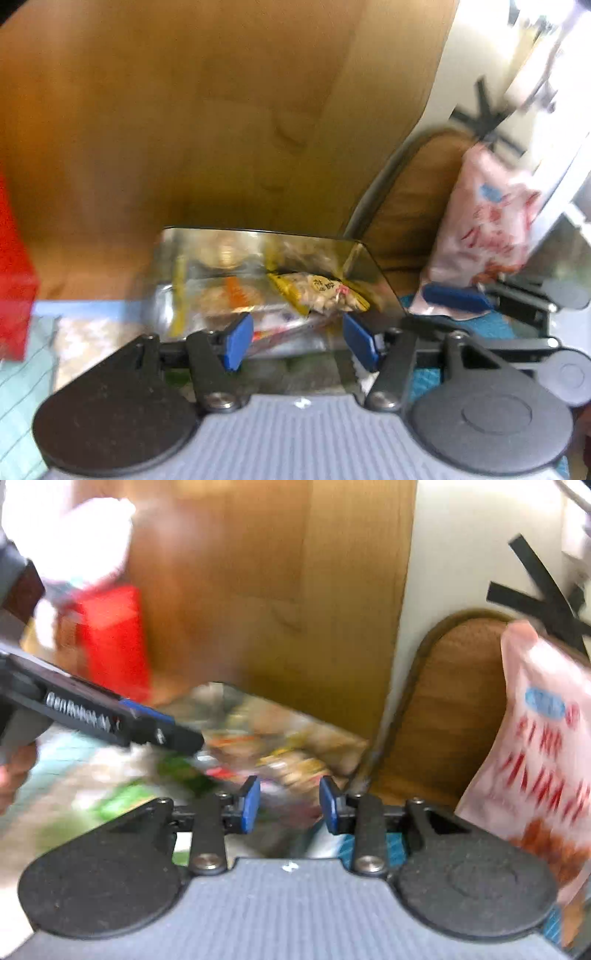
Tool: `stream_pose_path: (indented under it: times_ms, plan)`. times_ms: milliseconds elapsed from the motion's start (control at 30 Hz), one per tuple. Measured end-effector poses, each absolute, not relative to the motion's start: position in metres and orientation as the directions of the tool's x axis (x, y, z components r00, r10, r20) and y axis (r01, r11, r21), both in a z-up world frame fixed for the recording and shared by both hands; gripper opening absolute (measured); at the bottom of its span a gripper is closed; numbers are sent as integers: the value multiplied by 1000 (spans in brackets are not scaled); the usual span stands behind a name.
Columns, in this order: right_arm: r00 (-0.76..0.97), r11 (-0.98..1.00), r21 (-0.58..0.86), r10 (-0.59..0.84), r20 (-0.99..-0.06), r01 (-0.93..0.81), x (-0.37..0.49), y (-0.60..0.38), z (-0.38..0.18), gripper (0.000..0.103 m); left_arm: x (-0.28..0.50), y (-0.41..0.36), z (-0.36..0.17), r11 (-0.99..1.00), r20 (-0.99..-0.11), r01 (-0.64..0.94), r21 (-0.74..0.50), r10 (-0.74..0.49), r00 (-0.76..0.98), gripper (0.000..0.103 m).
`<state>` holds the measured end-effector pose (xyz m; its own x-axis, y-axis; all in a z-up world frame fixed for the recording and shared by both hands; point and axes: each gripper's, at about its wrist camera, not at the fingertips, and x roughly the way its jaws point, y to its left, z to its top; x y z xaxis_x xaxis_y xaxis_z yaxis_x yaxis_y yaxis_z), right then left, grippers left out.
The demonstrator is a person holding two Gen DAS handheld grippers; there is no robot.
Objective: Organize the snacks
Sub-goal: 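Carry the peanut bag over the tin box and open the left tool, then grasp the light green pack with the left tool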
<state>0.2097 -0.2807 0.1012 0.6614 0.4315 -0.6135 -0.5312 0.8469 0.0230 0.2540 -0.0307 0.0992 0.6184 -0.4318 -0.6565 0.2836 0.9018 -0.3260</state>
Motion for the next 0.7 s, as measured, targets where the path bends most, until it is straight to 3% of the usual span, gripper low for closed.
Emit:
stream_pose_path:
  times_ms: [133, 333, 467, 567, 700]
  plan:
    - [524, 828, 201, 499, -690, -524, 185, -287, 74, 38, 201, 17, 90, 884, -641, 246, -397, -459, 615, 56]
    - [476, 857, 204, 444, -759, -474, 167, -284, 36, 38, 149, 63, 45, 870, -670, 126, -477, -453, 589, 56]
    - [392, 775, 263, 543, -742, -575, 143, -264, 35, 38, 135, 81, 19, 853, -678, 58, -519, -452, 579, 54]
    - [285, 665, 295, 618, -733, -686, 117, -243, 43, 37, 125, 79, 16, 832, -657, 92, -548, -496, 567, 53]
    - [385, 699, 218, 596, -705, -681, 127, -260, 64, 37, 114, 74, 40, 845, -645, 150, -513, -495, 582, 53]
